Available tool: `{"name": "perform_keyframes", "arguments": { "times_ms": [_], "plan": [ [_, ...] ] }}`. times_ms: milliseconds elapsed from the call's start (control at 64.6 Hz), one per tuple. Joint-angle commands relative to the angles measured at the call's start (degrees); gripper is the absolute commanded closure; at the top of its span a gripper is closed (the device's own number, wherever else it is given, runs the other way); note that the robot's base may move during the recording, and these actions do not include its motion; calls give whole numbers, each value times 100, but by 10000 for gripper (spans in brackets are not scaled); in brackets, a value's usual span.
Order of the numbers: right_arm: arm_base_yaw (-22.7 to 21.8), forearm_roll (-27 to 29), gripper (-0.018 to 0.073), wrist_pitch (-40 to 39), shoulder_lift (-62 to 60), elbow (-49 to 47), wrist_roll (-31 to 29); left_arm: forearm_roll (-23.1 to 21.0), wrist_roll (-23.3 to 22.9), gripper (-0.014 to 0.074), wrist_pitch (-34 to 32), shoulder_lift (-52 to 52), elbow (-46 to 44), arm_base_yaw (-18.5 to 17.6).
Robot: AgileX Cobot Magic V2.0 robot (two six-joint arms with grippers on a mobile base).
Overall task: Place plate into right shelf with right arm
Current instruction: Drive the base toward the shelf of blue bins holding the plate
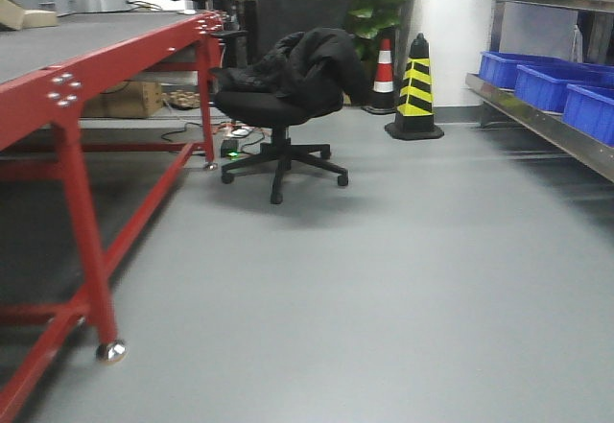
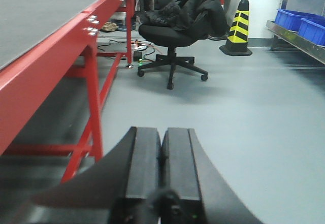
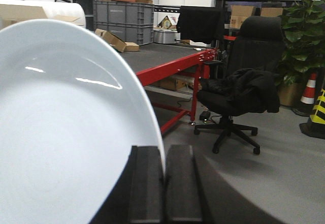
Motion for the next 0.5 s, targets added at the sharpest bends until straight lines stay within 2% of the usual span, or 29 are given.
{"name": "perform_keyframes", "arguments": {
  "times_ms": [0, 480],
  "plan": [
    [-1, -8, 490, -576, 63, -111, 13, -23, -19, 643, -492, -42, 46, -30],
    [-1, -8, 490, -581, 63, -111, 13, -23, -19, 643, -492, -42, 46, -30]
  ]
}}
